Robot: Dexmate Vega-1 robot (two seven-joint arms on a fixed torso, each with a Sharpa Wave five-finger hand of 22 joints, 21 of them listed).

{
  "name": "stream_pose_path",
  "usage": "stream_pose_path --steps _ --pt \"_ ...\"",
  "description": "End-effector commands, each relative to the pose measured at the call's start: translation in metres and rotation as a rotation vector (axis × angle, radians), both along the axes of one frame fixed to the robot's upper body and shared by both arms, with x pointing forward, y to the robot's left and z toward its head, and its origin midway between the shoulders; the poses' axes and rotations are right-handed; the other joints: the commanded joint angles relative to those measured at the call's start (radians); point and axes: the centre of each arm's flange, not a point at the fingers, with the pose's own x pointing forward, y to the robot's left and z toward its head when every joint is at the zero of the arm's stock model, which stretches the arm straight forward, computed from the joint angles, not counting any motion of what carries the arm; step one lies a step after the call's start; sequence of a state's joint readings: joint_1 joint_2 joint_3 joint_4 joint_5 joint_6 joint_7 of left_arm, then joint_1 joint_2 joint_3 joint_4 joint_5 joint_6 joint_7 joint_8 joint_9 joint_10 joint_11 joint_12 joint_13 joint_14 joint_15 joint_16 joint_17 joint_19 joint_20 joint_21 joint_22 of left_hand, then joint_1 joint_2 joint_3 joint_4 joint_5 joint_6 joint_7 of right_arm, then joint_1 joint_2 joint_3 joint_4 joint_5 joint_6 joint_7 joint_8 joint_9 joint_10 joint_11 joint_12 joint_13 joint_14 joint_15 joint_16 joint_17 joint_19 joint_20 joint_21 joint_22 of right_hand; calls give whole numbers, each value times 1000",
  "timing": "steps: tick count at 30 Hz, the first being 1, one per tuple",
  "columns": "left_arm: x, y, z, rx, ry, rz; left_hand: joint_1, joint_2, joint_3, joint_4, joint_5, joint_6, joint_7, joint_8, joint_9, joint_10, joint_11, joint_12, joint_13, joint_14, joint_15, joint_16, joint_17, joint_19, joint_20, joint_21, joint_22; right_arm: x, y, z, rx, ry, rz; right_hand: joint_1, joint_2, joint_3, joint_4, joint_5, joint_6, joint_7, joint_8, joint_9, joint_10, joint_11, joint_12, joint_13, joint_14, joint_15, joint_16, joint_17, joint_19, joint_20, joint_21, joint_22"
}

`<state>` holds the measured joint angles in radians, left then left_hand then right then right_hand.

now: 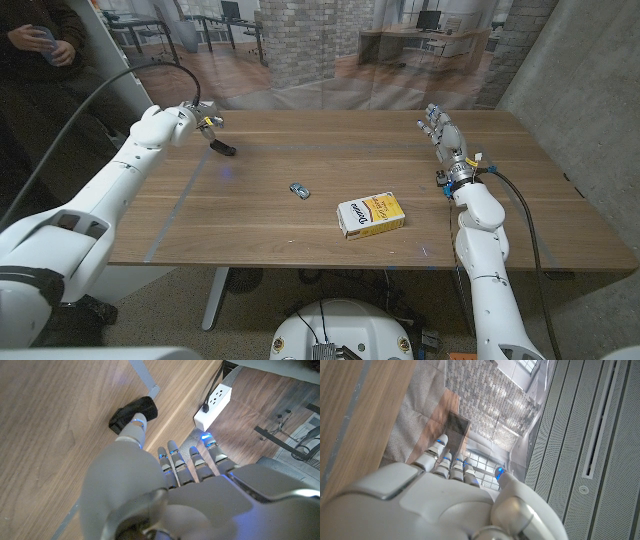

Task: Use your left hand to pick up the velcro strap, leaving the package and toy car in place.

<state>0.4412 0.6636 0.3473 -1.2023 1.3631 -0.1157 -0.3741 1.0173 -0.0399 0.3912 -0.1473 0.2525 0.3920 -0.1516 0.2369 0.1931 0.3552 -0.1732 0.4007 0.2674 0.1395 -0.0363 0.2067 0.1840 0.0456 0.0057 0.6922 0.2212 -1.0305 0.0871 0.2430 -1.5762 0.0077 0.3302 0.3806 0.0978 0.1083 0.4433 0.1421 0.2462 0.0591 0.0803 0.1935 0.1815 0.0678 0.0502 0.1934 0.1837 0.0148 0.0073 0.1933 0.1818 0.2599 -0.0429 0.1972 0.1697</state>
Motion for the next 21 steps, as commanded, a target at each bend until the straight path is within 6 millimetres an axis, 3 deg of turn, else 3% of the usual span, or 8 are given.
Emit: stream_pose_path --steps 1,21 --pt "11 -1 -7 39 -2 12 14 1 -7 1 6 16 -3 2 3 17 -3 14 4 14 -76 1 2 12 1 10 2 -4 -1 -2 1 6 -11 -7 33 12 0 -5 8 3 3 3 13 0 1 3 13 2 -1 2 10 -5 3 4" --pt "30 -4 -19 58 32 15 37 16 -40 3 5 48 -9 -1 3 41 -7 36 17 31 -89 -4 3 16 -4 33 6 -8 -3 -3 -3 9 -30 -8 34 15 -1 -5 8 5 1 3 15 0 1 3 14 1 -2 2 10 -5 2 4"
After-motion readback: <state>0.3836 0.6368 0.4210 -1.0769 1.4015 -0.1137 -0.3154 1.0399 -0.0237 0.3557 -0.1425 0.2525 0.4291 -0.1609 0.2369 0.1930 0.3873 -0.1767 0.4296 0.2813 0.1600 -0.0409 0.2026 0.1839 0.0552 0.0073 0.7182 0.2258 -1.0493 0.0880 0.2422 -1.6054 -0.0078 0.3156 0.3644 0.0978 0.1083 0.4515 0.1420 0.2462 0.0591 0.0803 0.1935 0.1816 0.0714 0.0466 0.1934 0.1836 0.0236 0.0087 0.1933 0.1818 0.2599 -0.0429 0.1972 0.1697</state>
